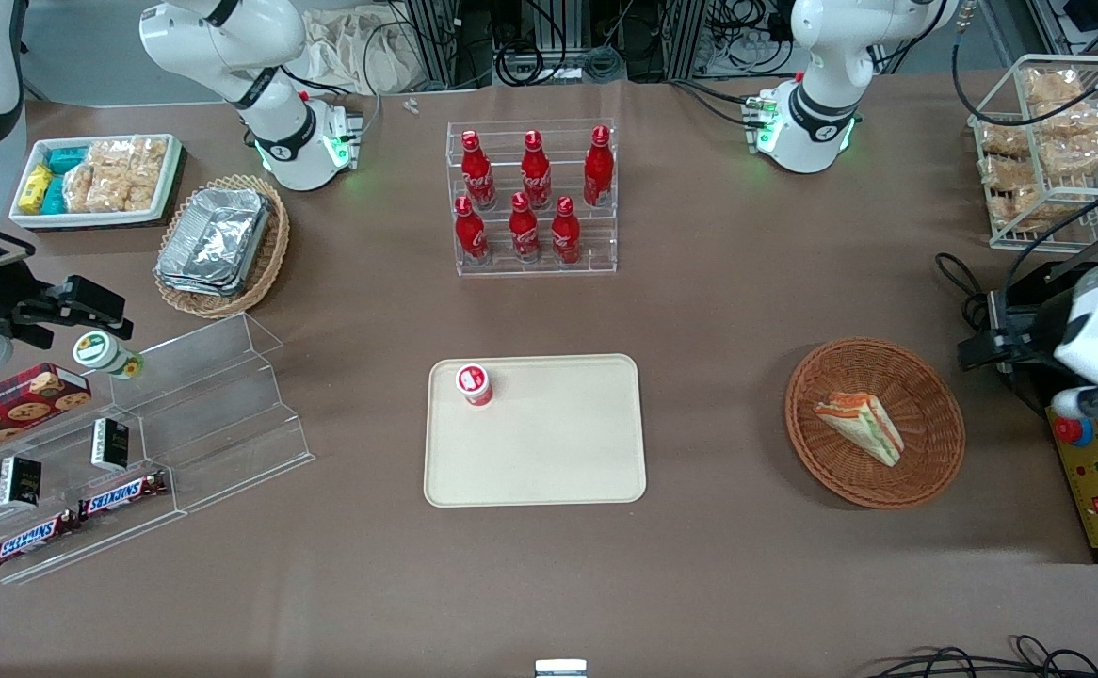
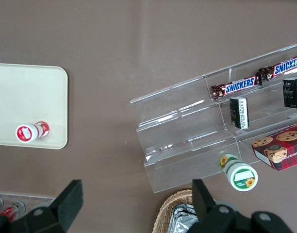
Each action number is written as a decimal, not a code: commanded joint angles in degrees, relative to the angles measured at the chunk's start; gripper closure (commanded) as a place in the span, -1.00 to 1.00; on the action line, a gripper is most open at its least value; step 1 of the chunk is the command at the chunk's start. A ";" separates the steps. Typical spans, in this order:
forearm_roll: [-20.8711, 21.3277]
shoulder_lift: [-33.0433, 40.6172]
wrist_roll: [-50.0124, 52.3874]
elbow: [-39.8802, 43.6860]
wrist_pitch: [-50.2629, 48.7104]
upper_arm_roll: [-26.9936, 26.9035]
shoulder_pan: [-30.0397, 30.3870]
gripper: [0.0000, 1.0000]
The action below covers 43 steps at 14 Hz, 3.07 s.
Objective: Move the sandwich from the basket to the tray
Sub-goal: 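Move the left gripper down over the wrapped sandwich in the wicker basket, then close the left gripper on the sandwich's wrapped edge, then lift the sandwich out of the basket with the left gripper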
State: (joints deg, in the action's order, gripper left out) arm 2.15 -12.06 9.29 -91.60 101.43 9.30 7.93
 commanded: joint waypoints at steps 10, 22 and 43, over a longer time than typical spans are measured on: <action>-0.13 -4.11 25.07 -17.72 25.56 -0.16 -2.13 -1.00; 0.04 -12.37 32.63 -19.76 34.54 -0.60 -0.11 -0.99; -0.48 -3.85 37.82 6.59 -8.95 6.59 -1.08 1.00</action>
State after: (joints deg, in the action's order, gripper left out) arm 1.99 -14.67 46.85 -90.07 97.46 12.96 6.89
